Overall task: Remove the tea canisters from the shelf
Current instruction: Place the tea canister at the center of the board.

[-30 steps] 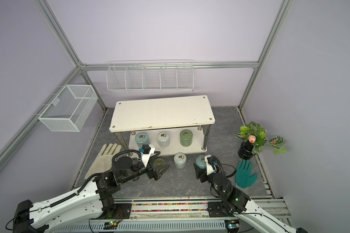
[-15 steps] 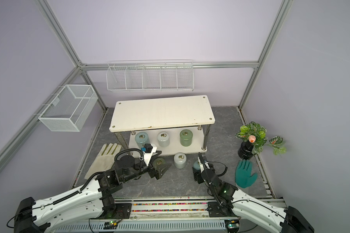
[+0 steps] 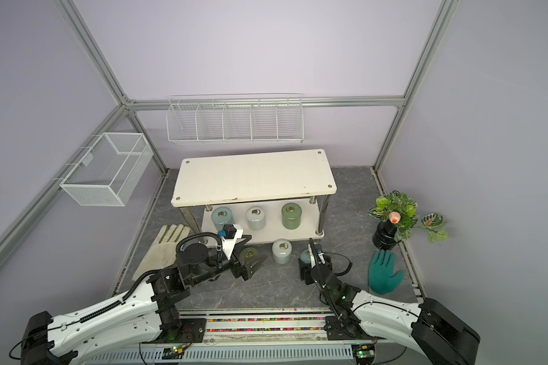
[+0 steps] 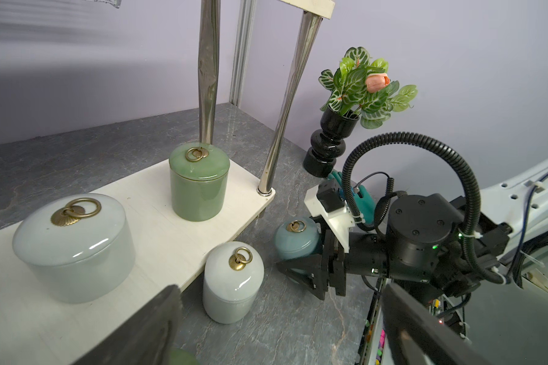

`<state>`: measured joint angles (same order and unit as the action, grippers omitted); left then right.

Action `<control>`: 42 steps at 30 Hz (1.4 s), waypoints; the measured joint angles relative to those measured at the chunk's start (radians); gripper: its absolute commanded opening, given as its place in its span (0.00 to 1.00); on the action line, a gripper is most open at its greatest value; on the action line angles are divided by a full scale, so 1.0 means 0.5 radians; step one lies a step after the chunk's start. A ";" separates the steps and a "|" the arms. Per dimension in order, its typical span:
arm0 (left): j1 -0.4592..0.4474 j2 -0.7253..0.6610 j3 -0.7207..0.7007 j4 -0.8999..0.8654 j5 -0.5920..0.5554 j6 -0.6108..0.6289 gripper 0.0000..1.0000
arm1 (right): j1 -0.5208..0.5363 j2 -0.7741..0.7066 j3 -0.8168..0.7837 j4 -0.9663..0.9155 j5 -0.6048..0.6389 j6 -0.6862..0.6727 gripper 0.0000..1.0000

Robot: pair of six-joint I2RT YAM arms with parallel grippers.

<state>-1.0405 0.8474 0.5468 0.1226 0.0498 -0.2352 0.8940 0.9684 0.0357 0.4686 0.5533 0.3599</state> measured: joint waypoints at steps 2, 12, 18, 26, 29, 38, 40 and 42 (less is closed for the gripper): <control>0.000 -0.001 0.000 0.000 -0.001 0.000 1.00 | 0.016 0.090 -0.008 0.120 0.040 0.005 0.63; 0.000 -0.008 0.000 -0.002 -0.016 0.000 1.00 | 0.334 0.256 -0.001 0.235 0.392 -0.013 0.60; 0.000 -0.050 -0.001 -0.003 -0.024 0.000 1.00 | 0.380 -0.179 -0.052 -0.078 0.472 0.063 0.60; 0.000 -0.083 -0.009 -0.002 -0.041 0.000 1.00 | 0.381 -0.274 -0.064 -0.068 0.580 -0.050 0.59; 0.000 -0.083 -0.010 -0.003 -0.047 0.001 1.00 | 0.381 -0.250 -0.065 0.063 0.638 -0.117 0.61; 0.003 -0.037 -0.010 -0.002 -0.050 0.006 1.00 | 0.313 0.497 -0.065 0.685 0.687 -0.255 0.61; 0.003 -0.038 -0.010 -0.002 -0.051 0.006 1.00 | 0.311 0.801 -0.062 0.943 0.708 -0.292 0.60; 0.004 -0.043 -0.010 -0.009 -0.053 0.007 1.00 | 0.308 1.032 -0.044 1.221 0.742 -0.315 0.61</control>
<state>-1.0386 0.8261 0.5419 0.1181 0.0235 -0.2317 1.0481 1.4841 0.0135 1.0794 0.9245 0.2024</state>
